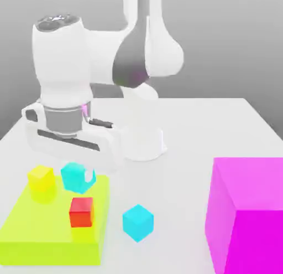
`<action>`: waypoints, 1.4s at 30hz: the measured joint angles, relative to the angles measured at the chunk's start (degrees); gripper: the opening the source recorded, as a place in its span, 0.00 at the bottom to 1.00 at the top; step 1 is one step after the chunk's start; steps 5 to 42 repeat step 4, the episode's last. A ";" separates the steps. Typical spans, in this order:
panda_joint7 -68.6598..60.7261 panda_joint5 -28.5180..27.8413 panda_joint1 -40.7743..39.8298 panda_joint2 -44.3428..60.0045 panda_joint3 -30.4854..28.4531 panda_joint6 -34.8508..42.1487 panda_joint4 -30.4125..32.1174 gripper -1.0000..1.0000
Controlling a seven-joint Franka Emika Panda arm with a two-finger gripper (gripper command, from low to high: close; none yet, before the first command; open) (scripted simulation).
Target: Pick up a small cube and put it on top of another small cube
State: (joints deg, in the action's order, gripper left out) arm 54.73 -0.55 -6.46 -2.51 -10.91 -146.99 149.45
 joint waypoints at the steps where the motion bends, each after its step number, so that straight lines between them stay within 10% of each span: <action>1: -0.35 0.54 0.20 1.79 -0.15 -2.15 0.39 1.00; 42: -0.35 0.54 0.41 1.79 -0.15 -2.15 0.39 1.00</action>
